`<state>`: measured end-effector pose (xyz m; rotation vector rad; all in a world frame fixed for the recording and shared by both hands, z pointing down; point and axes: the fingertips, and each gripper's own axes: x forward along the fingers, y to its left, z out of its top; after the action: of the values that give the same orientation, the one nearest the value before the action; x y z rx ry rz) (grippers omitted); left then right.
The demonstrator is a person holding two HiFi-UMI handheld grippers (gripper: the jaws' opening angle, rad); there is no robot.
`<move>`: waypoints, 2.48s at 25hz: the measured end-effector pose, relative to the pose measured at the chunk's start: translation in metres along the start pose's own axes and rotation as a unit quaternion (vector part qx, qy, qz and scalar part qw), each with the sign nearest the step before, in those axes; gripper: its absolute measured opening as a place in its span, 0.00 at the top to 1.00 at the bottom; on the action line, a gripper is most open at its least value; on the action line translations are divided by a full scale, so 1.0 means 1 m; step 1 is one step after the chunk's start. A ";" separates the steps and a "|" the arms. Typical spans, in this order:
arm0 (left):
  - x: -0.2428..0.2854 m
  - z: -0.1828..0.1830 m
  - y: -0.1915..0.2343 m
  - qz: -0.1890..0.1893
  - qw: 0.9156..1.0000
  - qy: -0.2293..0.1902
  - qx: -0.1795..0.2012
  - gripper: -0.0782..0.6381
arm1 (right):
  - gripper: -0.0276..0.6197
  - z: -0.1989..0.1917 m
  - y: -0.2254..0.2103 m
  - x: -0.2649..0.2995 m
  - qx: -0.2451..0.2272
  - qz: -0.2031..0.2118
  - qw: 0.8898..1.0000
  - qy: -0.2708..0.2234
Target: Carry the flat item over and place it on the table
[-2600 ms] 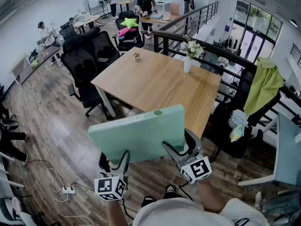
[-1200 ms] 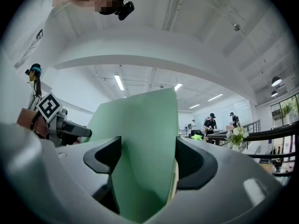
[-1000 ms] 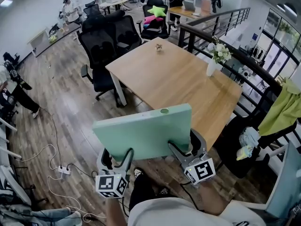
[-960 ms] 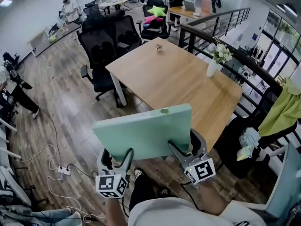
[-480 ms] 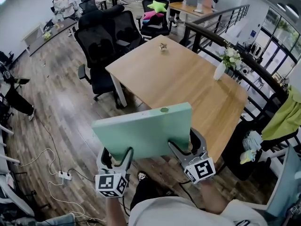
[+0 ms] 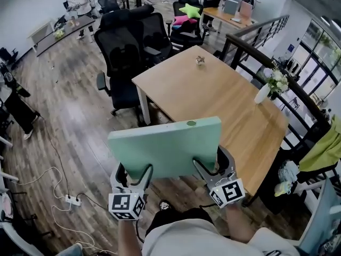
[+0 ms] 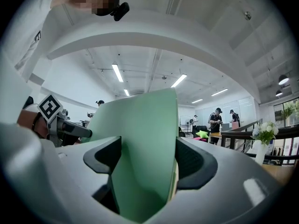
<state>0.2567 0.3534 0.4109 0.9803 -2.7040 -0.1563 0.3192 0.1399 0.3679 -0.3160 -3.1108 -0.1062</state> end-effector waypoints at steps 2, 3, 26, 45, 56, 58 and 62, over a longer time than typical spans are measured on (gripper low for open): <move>0.003 0.004 0.017 0.003 1.000 -0.003 0.000 0.26 | 0.38 0.001 0.008 0.016 -0.001 0.001 1.000 -0.001; 0.006 0.005 0.025 0.005 1.000 -0.002 -0.001 0.26 | 0.38 0.001 0.011 0.024 -0.001 0.002 1.000 0.000; 0.148 0.052 0.134 0.037 0.999 0.012 0.004 0.26 | 0.38 -0.014 -0.039 0.215 0.025 0.028 0.999 -0.001; 0.284 0.091 0.169 0.039 0.998 0.037 0.023 0.26 | 0.38 -0.029 -0.125 0.331 0.056 0.022 0.998 -0.004; 0.357 0.091 0.179 -0.027 0.998 0.053 0.021 0.26 | 0.38 -0.037 -0.161 0.358 0.045 -0.044 0.998 0.013; 0.370 0.093 0.183 -0.043 0.997 0.055 0.021 0.26 | 0.38 -0.037 -0.164 0.364 0.042 -0.060 0.997 0.013; 0.394 0.103 0.199 -0.081 0.994 0.063 0.025 0.26 | 0.38 -0.033 -0.163 0.379 0.044 -0.099 0.994 0.017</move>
<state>-0.1851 0.2539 0.4310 1.1837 -2.5259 -0.0558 -0.0843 0.0539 0.3977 -0.0045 -3.0932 0.0232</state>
